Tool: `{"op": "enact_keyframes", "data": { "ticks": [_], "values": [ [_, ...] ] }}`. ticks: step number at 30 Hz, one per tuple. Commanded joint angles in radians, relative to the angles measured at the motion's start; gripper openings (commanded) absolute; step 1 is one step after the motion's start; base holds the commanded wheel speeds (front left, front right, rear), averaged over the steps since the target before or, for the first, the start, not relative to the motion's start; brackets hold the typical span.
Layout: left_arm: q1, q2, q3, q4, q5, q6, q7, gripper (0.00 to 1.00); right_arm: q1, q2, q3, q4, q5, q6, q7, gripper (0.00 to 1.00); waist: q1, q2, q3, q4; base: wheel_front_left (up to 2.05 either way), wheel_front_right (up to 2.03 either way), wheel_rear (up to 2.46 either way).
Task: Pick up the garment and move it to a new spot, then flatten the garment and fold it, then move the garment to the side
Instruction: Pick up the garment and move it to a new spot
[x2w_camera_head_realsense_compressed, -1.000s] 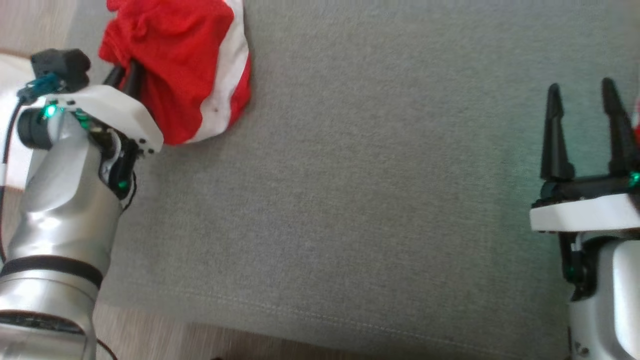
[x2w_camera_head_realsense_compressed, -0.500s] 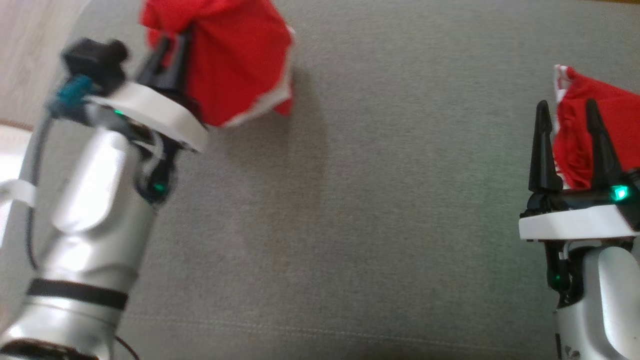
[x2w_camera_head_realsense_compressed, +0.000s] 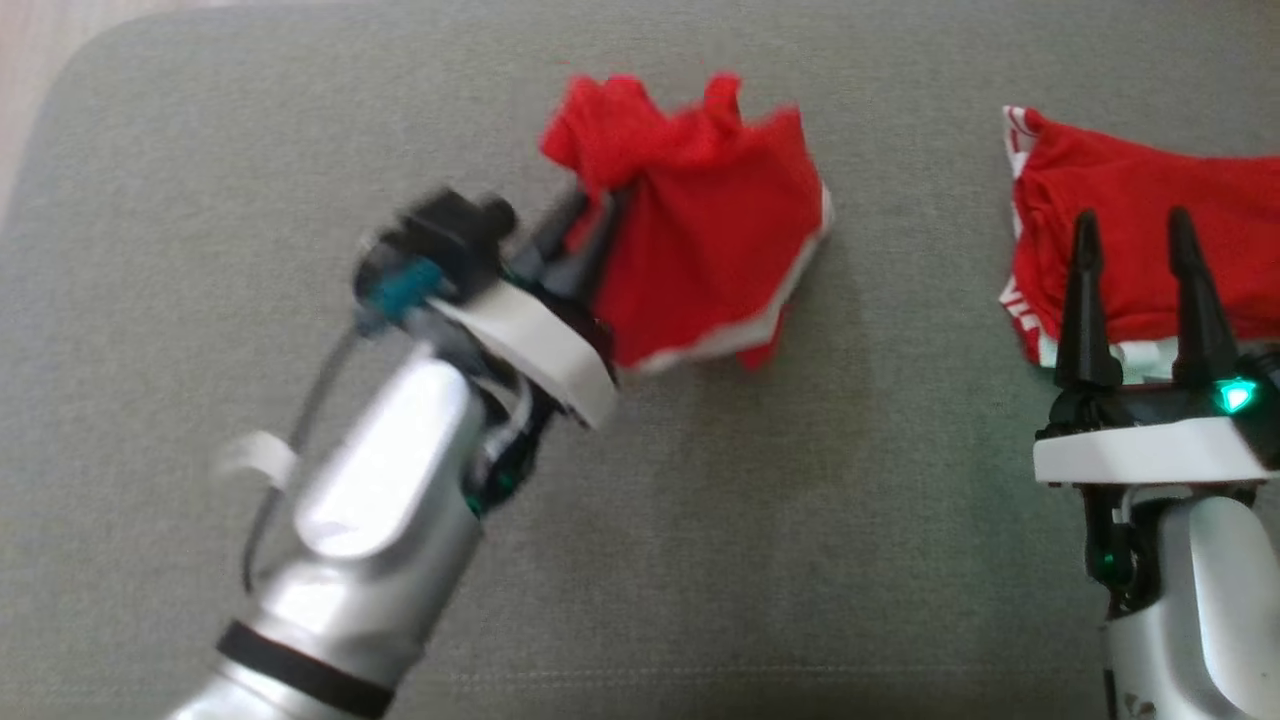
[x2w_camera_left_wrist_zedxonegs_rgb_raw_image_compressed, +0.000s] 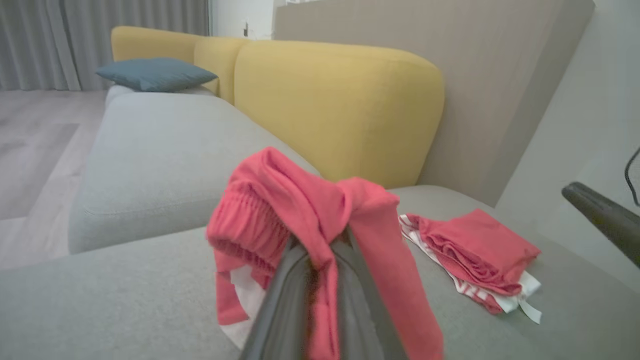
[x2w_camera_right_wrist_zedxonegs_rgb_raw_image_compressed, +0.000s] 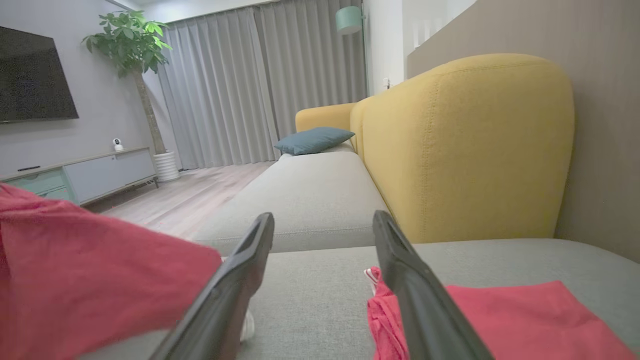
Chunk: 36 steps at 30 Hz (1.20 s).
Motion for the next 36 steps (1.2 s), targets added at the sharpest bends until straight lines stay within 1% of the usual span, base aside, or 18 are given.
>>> {"op": "enact_keyframes", "data": {
  "ticks": [1,6,7,8,9,13,17,20,25,26,29,33,34,35,36],
  "values": [
    [-0.018,0.007,0.010,-0.021,0.017,0.008,0.003,0.00,-0.019,-0.002,0.025,-0.026,0.004,-0.001,-0.009,1.00,0.0000,-0.0001,0.003,-0.013,0.00,0.00,0.00],
    [0.013,-0.015,-0.082,0.065,0.054,0.027,0.014,0.00,-0.024,-0.002,0.031,-0.007,0.011,-0.001,-0.018,1.00,0.0000,-0.0001,0.003,-0.035,0.00,0.00,0.00],
    [0.019,-0.017,-0.096,0.088,0.057,0.031,0.019,0.22,-0.026,-0.002,0.032,-0.003,0.012,-0.001,-0.019,1.00,0.0000,-0.0001,0.003,-0.039,0.00,0.00,0.00],
    [0.023,-0.019,-0.111,0.112,0.062,0.034,0.028,0.64,-0.027,-0.002,0.032,0.000,0.014,-0.001,-0.021,1.00,0.0000,-0.0001,0.002,-0.041,0.00,0.00,0.00],
    [0.024,-0.020,-0.124,0.130,0.068,0.037,0.029,1.00,-0.028,-0.002,0.033,0.003,0.016,-0.001,-0.023,1.00,0.0000,-0.0001,0.002,-0.043,0.00,0.00,0.00],
    [0.024,-0.024,-0.128,0.184,0.064,0.062,0.017,1.00,-0.027,-0.002,0.030,0.014,0.018,-0.001,-0.028,1.00,0.0000,-0.0001,-0.004,-0.042,0.00,0.00,0.00],
    [0.024,-0.023,-0.086,0.191,0.035,0.085,-0.021,1.00,-0.017,-0.002,0.021,0.024,0.015,-0.001,-0.030,1.00,0.0000,-0.0001,-0.021,-0.026,0.00,0.00,0.00],
    [0.035,-0.009,-0.043,0.162,0.014,0.097,-0.042,1.00,-0.011,-0.002,0.019,0.031,0.012,-0.001,-0.029,1.00,0.0000,-0.0001,-0.037,-0.010,0.00,0.00,0.00],
    [0.082,0.040,0.041,0.063,-0.005,0.130,-0.056,1.00,0.001,-0.002,0.016,0.038,0.008,-0.001,-0.025,1.00,0.0000,-0.0001,-0.063,0.023,0.00,0.00,0.00],
    [0.082,0.040,0.041,0.063,-0.005,0.130,-0.056,1.00,0.001,-0.002,0.016,0.038,0.008,-0.001,-0.025,1.00,0.0000,-0.0001,-0.063,0.023,0.00,0.00,0.00],
    [0.130,0.075,0.108,-0.023,-0.008,0.161,-0.057,1.00,0.011,-0.002,0.015,0.040,0.006,-0.001,-0.022,1.00,0.0000,-0.0001,-0.074,0.043,0.00,0.00,0.00],
    [0.230,0.110,0.202,-0.153,0.014,0.191,-0.057,1.00,0.028,-0.002,0.021,0.045,0.002,-0.001,-0.018,1.00,0.0000,-0.0001,-0.085,0.067,0.00,0.00,0.00],
    [0.262,0.111,0.228,-0.181,0.016,0.197,-0.058,1.00,0.032,-0.002,0.024,0.046,0.001,-0.001,-0.017,1.00,0.0000,-0.0001,-0.087,0.071,0.00,0.00,0.00],
    [0.327,0.107,0.278,-0.228,0.016,0.198,-0.058,1.00,0.039,-0.002,0.030,0.050,0.001,-0.001,-0.016,1.00,0.0000,-0.0001,-0.089,0.077,0.00,0.00,0.00],
    [0.356,0.106,0.300,-0.248,0.022,0.195,-0.058,1.00,0.042,-0.002,0.034,0.051,0.002,-0.001,-0.015,1.00,0.0000,-0.0001,-0.091,0.079,0.00,0.00,0.00]
  ]
}}
